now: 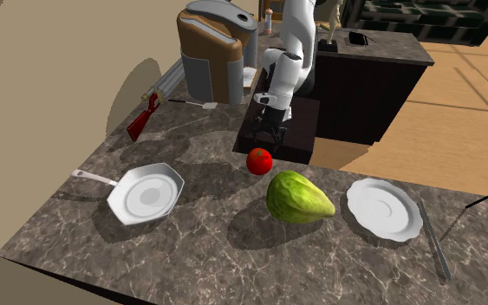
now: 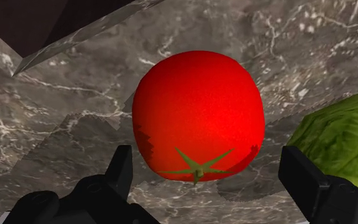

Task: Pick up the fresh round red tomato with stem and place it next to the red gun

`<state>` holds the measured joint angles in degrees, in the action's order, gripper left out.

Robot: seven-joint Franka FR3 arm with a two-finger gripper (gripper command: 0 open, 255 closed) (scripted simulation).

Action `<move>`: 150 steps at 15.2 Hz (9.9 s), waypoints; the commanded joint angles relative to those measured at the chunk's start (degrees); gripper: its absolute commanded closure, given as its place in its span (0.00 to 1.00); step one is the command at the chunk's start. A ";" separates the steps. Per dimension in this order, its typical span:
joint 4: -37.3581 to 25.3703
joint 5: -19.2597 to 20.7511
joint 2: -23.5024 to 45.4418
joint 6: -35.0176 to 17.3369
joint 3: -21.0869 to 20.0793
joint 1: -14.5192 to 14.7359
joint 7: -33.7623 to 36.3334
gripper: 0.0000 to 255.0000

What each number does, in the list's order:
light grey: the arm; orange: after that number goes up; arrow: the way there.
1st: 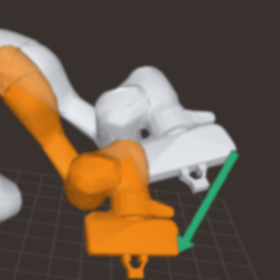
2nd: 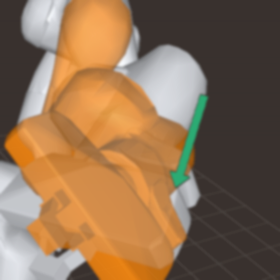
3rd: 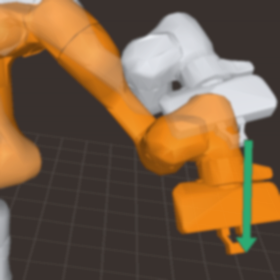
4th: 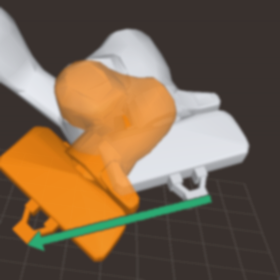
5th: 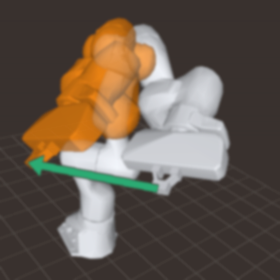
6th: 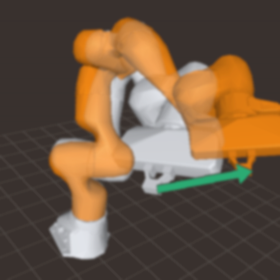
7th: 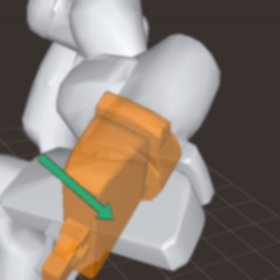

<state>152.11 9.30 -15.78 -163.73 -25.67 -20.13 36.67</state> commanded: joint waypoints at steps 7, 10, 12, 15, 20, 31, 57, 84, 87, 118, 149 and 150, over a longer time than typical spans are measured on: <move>-0.03 0.19 0.18 -0.17 -0.12 -0.16 0.15 1.00; -0.02 0.17 0.16 -0.16 -0.12 -0.14 0.14 1.00; -0.02 0.16 0.15 -0.15 -0.11 -0.13 0.13 1.00; -0.04 0.20 0.19 -0.18 -0.13 -0.17 0.16 1.00; -1.49 -3.20 -2.86 4.30 2.29 2.60 -2.94 1.00; -5.97 -6.98 -8.13 13.99 5.46 5.61 -6.91 1.00; -22.22 -9.11 -12.97 34.97 8.78 6.95 -10.89 1.00; -22.71 -10.90 -13.20 36.13 43.65 2.14 -51.12 1.00; -25.61 -11.92 -10.65 36.78 47.83 2.14 -55.90 1.00; -13.11 -19.89 -1.63 16.59 57.82 5.28 -70.05 1.00; -8.24 -19.63 -3.76 13.87 58.36 3.97 -71.96 0.00; -8.24 -19.64 -3.75 13.88 58.35 3.96 -71.97 0.00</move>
<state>143.84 -10.87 -19.09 -150.27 32.99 -15.80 -35.71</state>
